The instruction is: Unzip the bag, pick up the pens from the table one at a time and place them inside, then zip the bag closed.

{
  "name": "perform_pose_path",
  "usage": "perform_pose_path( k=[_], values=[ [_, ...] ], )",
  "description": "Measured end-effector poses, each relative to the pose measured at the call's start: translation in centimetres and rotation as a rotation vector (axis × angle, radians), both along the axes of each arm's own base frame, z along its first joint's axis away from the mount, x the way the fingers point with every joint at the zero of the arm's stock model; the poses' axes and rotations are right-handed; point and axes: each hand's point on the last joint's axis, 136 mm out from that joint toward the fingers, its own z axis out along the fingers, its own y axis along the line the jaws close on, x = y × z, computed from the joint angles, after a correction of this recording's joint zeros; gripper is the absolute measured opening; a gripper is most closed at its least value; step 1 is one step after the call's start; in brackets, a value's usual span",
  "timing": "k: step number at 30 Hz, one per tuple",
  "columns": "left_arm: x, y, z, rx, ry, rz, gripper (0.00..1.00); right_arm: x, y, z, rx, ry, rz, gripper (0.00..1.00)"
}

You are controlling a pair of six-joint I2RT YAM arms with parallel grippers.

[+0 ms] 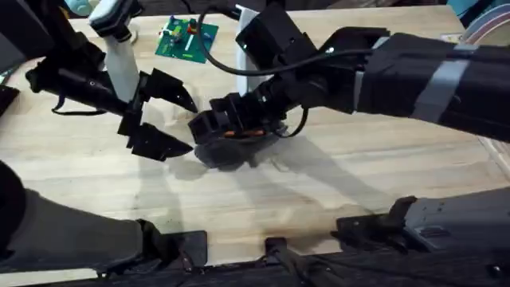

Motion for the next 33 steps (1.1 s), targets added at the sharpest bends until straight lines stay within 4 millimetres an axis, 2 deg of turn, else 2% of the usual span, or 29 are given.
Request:
perform_pose_path(
  k=[6,15,24,29,33],
  values=[
    [0.1,0.0,0.0,-0.004,-0.005,0.003,0.993,0.2,0.3,0.0,0.011,-0.008,-0.001,0.998],
    [0.2,0.0,0.0,-0.003,-0.009,0.002,0.993,0.2,1.2,-2.4,0.002,0.051,0.021,0.998],
    [0.4,0.6,-0.7,0.037,-0.031,-0.010,0.993,-0.3,2.1,-1.6,0.071,0.040,0.106,0.997],
    [0.8,1.8,-0.7,0.038,-0.033,0.038,0.992,-0.9,2.4,-1.3,0.125,0.082,0.158,0.996],
    [1.1,3.4,-0.7,0.039,-0.032,0.103,0.993,-0.7,2.0,-1.5,0.163,0.138,0.164,0.997]
  ],
)
